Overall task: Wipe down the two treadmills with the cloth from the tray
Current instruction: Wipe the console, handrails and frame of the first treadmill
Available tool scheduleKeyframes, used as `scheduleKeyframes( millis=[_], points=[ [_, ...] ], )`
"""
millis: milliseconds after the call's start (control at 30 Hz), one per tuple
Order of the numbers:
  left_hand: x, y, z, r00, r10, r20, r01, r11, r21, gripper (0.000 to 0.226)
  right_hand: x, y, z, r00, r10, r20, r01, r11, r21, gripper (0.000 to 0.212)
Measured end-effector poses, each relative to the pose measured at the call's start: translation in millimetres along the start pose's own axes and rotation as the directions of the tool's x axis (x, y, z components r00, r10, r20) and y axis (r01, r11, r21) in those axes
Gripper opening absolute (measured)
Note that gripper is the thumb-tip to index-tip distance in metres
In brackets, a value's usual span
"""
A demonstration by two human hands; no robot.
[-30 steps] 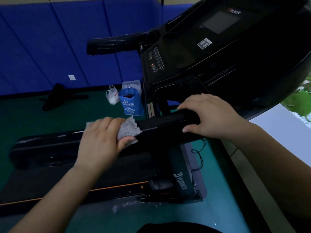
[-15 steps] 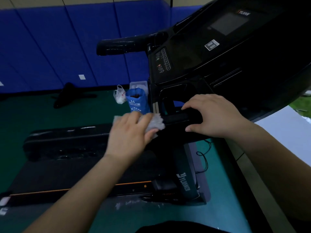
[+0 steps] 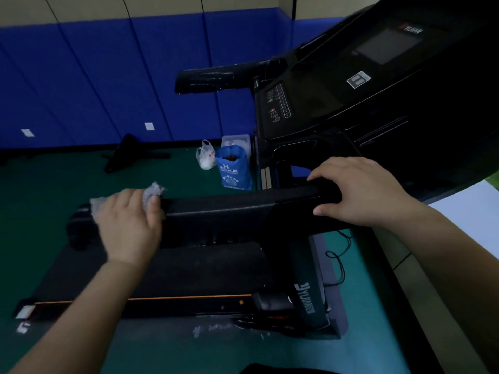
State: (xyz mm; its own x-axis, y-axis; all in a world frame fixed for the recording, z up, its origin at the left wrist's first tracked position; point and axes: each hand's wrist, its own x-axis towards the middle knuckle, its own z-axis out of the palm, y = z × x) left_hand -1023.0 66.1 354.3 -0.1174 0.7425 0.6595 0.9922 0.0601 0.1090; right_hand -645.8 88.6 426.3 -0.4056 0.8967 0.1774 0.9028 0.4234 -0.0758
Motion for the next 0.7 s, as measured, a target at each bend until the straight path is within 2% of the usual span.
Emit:
scheduleKeyframes(
  millis=[67,167,267,367,433,500,600,633,667,700],
  points=[
    [-7.9,39.9,2.2,1.0,0.017,-0.027,-0.019,0.997,-0.075,0.041,-0.3,-0.5,0.0,1.0,-0.002,-0.003,0.002,1.0,0.002,0.061],
    [-23.3,116.3,7.2,0.993,0.117,0.017,-0.11,0.966,-0.233,0.041,-0.4,-0.9,0.3,1.0,-0.009,0.002,0.009,1.0,0.0,0.061],
    [-36.7,181.4,13.1,0.969,0.248,0.016,-0.236,0.939,-0.25,0.042,-0.4,-1.4,0.3,1.0,-0.008,0.004,0.008,1.0,-0.005,0.062],
    [-33.3,177.6,23.4,0.935,0.348,-0.063,-0.353,0.912,-0.206,0.043,0.2,-1.6,-0.4,1.0,-0.016,0.014,0.017,1.0,-0.017,0.062],
    [-34.5,152.9,26.6,0.929,0.365,-0.06,-0.37,0.911,-0.183,0.044,-0.1,-1.3,-1.7,0.999,-0.027,0.027,0.027,1.0,-0.011,0.061],
    [-36.4,127.4,26.5,0.965,0.258,-0.054,-0.263,0.949,-0.176,0.042,-0.8,-0.2,-2.8,0.999,-0.038,0.035,0.039,0.999,-0.006,0.06],
    [-34.5,84.4,18.1,0.992,-0.075,-0.101,0.056,0.982,-0.182,0.035,-0.9,0.4,-3.1,0.997,-0.069,0.036,0.069,0.997,-0.02,0.059],
    [-33.2,71.9,12.7,0.965,-0.227,-0.13,0.194,0.955,-0.225,0.036,-0.6,0.6,-3.0,0.996,-0.078,0.037,0.079,0.997,-0.026,0.059],
    [-33.8,63.6,6.1,0.902,-0.396,-0.169,0.334,0.891,-0.307,0.037,-0.5,0.6,-2.8,0.996,-0.084,0.038,0.085,0.996,-0.033,0.059],
    [-36.6,60.9,0.6,0.794,-0.57,-0.21,0.449,0.784,-0.428,0.035,-0.3,0.6,-2.4,0.995,-0.087,0.041,0.088,0.995,-0.037,0.06]
  ],
)
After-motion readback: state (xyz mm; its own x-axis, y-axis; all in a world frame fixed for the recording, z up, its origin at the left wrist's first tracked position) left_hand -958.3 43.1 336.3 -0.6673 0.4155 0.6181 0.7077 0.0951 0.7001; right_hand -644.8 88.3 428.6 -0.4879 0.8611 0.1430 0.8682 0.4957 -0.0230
